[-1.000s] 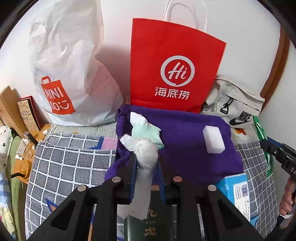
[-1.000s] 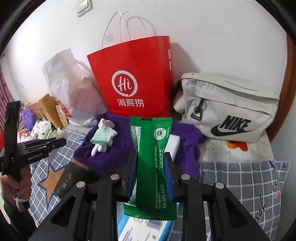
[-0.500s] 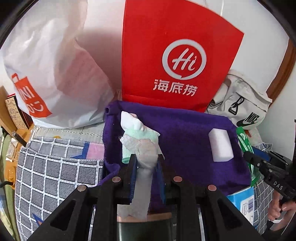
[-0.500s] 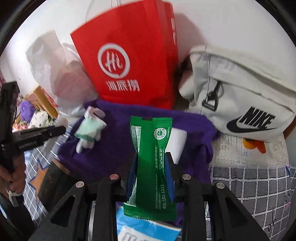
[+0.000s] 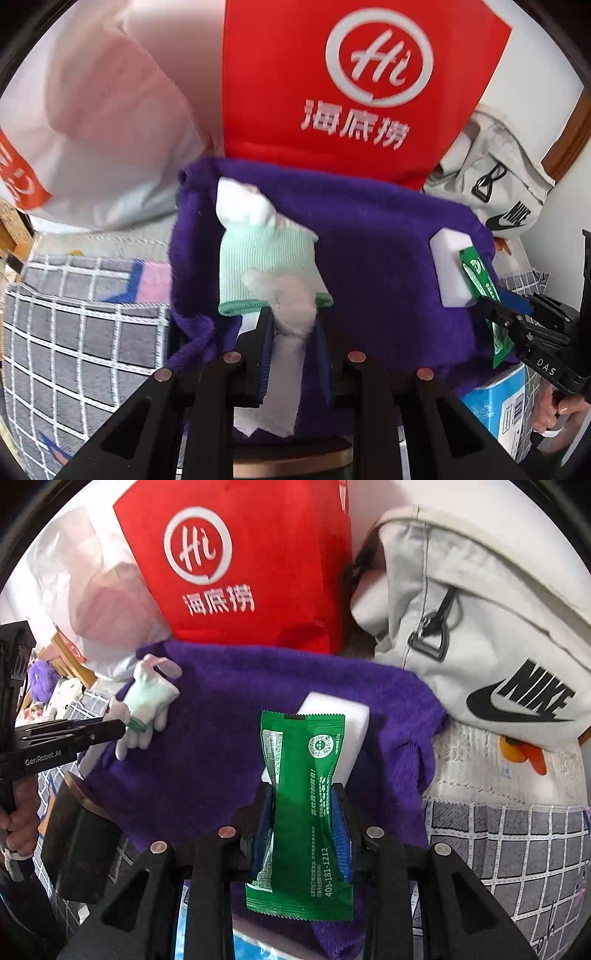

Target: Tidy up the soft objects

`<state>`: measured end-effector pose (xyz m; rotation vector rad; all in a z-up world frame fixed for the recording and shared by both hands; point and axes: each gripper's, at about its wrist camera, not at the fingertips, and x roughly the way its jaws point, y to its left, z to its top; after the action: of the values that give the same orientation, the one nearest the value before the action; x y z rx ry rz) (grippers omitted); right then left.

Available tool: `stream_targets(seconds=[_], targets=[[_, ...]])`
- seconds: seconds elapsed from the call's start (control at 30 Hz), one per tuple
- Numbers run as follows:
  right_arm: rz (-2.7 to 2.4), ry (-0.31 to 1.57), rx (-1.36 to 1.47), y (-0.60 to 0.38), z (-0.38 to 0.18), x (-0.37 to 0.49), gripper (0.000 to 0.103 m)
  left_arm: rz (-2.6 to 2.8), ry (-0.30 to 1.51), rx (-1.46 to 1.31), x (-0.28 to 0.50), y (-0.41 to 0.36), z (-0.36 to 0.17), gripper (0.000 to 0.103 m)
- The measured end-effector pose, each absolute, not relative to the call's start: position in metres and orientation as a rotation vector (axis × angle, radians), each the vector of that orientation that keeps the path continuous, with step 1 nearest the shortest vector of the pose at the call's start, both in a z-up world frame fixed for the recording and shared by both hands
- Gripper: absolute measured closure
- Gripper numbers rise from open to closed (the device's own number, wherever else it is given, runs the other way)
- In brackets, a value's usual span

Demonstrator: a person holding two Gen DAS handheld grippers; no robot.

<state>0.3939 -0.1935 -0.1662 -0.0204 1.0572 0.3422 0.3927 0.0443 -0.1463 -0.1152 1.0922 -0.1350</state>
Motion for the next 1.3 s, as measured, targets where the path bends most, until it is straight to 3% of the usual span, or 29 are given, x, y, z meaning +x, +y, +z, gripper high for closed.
stream_targets(seconds=[0.37, 0.43, 0.47, 0.53, 0.93, 1.3], targets=[[0.342, 1.061, -0.024, -0.185, -0.171, 0.394, 0.067, -0.149, 1.114, -0.113, 0.396, 0.044, -0.154, 0.079], [0.347, 1.06, -0.017, -0.185, -0.168, 0.394, 0.051, -0.144, 1.123, -0.119, 0.396, 0.046, -0.154, 0.069], [0.343, 1.054, -0.016, -0.185, -0.166, 0.393, 0.048, -0.141, 1.124, -0.124, 0.396, 0.047, -0.154, 0.06], [0.326, 1.028, -0.026, -0.187, -0.157, 0.389, 0.044, -0.13, 1.113, -0.123, 0.393, 0.049, -0.15, 0.052], [0.343, 0.907, 0.042, -0.186, -0.108, 0.335, 0.038, -0.072, 0.985, -0.12, 0.333, 0.062, -0.099, 0.052], [0.451, 0.952, 0.049, -0.158, -0.105, 0.245, 0.038, -0.072, 0.958, -0.155, 0.264, 0.073, -0.089, 0.052]])
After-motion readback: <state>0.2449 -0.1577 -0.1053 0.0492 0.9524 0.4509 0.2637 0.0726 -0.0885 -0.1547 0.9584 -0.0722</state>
